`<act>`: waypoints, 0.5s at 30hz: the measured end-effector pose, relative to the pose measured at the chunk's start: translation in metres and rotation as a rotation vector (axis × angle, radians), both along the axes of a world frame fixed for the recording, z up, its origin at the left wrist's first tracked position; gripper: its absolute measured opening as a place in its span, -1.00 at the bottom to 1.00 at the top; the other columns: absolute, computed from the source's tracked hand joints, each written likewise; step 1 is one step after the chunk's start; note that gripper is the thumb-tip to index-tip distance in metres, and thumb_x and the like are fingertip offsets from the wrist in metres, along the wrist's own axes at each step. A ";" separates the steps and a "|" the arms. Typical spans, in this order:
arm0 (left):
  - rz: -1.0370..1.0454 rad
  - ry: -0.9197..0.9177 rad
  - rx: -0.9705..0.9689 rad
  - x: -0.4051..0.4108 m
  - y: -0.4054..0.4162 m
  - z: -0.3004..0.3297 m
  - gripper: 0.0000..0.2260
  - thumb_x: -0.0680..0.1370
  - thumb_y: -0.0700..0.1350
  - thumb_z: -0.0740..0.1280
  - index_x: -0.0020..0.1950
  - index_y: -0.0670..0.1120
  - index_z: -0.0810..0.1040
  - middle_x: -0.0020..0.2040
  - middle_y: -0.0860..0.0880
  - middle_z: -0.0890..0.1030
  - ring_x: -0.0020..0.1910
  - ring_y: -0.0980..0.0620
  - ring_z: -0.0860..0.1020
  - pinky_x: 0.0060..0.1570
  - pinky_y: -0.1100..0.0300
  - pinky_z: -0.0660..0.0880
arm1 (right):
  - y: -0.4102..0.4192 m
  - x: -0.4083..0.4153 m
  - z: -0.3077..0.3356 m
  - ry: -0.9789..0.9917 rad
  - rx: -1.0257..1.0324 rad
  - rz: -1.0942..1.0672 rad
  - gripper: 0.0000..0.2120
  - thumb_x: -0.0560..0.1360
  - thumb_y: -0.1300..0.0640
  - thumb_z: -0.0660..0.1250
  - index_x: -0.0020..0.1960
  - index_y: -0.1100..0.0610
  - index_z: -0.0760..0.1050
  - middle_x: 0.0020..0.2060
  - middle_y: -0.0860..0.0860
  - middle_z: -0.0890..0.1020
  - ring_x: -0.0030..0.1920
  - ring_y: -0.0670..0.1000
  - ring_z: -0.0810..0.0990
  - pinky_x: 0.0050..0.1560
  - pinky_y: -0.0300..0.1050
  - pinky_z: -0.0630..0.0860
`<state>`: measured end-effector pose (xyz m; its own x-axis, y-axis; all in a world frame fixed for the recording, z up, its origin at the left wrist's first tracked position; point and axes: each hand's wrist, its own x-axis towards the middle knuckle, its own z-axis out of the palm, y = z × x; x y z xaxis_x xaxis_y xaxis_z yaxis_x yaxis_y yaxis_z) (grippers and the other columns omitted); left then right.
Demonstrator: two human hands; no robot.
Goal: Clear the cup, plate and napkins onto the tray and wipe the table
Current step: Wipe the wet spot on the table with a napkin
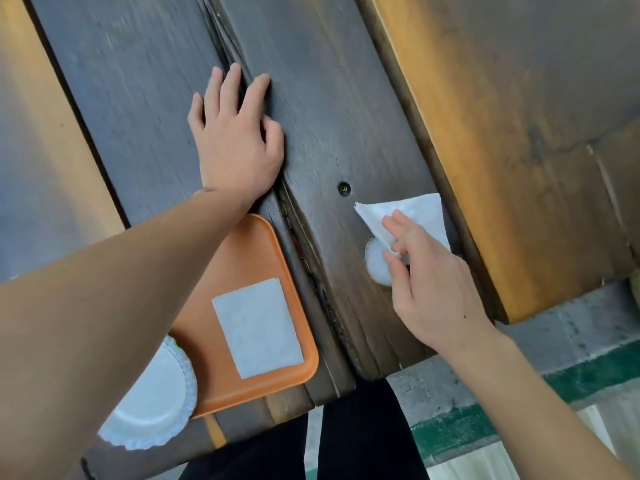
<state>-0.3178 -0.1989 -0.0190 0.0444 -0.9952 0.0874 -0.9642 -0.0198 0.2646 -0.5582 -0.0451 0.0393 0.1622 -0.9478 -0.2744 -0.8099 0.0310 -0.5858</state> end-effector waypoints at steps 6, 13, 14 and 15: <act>0.019 0.029 0.001 0.002 0.000 0.001 -0.53 0.57 -0.04 0.09 0.48 -0.02 0.42 0.54 -0.10 0.38 0.60 -0.13 0.19 0.56 -0.15 0.06 | 0.029 0.003 -0.005 0.006 -0.114 0.114 -0.86 0.53 0.32 0.33 0.08 0.32 0.53 0.26 0.20 0.61 0.45 0.12 0.44 0.33 0.02 0.50; 0.035 0.021 -0.002 0.001 0.001 0.000 -0.51 0.55 -0.03 0.08 0.47 0.00 0.43 0.53 -0.08 0.39 0.60 -0.10 0.19 0.56 -0.12 0.06 | 0.046 -0.004 -0.005 0.031 -0.170 0.112 -0.66 0.49 -0.05 0.40 0.10 0.19 0.63 0.27 0.08 0.60 0.36 0.09 0.49 0.42 -0.06 0.36; 0.036 0.018 -0.001 0.001 0.001 0.000 -0.51 0.55 -0.03 0.08 0.47 0.00 0.43 0.53 -0.07 0.39 0.60 -0.10 0.19 0.56 -0.12 0.06 | 0.044 -0.007 -0.007 0.033 -0.204 0.085 -0.66 0.51 -0.02 0.40 0.13 0.21 0.64 0.22 0.10 0.61 0.29 0.11 0.53 0.33 0.01 0.45; 0.035 0.019 0.000 0.001 0.001 0.000 -0.51 0.55 -0.03 0.07 0.47 0.00 0.43 0.53 -0.07 0.39 0.60 -0.10 0.19 0.56 -0.12 0.06 | 0.042 -0.009 -0.009 0.045 -0.234 0.066 -0.66 0.52 0.00 0.41 0.17 0.22 0.63 0.18 0.11 0.62 0.22 0.11 0.54 0.23 0.04 0.50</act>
<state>-0.3170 -0.1984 -0.0191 0.0808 -0.9930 0.0858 -0.9576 -0.0534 0.2832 -0.5669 -0.0036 0.0304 0.2181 -0.9742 -0.0573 -0.8312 -0.1546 -0.5340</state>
